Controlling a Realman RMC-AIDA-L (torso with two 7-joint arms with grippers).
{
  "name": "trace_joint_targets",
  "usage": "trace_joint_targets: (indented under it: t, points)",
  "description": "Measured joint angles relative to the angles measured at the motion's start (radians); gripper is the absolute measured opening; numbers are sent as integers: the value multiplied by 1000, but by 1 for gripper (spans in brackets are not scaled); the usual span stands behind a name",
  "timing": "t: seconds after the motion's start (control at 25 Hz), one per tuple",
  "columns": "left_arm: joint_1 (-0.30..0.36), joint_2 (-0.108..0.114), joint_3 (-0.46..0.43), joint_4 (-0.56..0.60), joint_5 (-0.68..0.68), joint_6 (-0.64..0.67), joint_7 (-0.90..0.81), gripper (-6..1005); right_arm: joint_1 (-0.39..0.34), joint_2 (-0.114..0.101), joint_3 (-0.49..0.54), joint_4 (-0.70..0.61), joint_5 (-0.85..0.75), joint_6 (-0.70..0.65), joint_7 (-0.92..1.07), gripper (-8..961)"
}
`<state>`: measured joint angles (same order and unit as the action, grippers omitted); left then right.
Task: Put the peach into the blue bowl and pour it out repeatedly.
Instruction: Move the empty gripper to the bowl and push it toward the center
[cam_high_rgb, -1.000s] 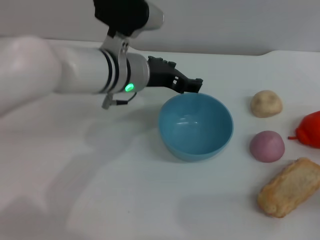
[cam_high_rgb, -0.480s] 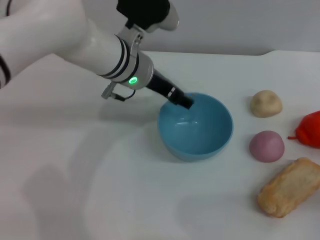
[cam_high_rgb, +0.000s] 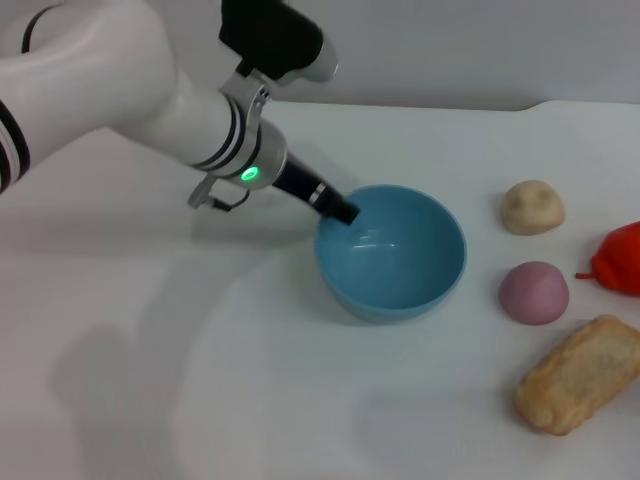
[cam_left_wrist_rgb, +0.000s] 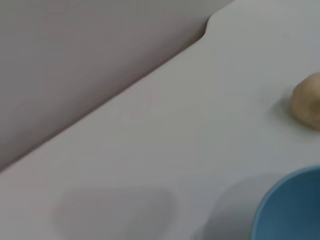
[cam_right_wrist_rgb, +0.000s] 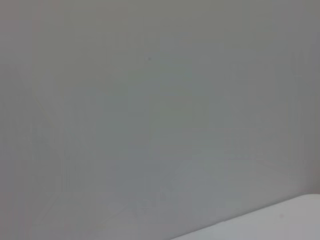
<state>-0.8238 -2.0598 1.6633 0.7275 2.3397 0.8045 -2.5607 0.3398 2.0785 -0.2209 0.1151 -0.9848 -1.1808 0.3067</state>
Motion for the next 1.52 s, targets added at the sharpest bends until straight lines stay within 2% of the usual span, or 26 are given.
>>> trace_joint_targets:
  t: [0.48, 0.92, 1.36, 1.52]
  points:
    - [11, -11, 10, -45, -23, -13, -8, 676, 4, 0, 0, 0, 0, 0, 0, 787]
    - [10, -12, 30, -67, -87, -19, 2, 630, 8, 1, 2, 2, 0, 4, 0, 788]
    - [2, -11, 47, -62, -84, -14, -1, 181, 9, 2, 0, 5, 0, 3, 0, 787]
    - [1, -11, 52, -52, -87, -7, -6, 92, 10, 2, 0, 5, 0, 5, 0, 787]
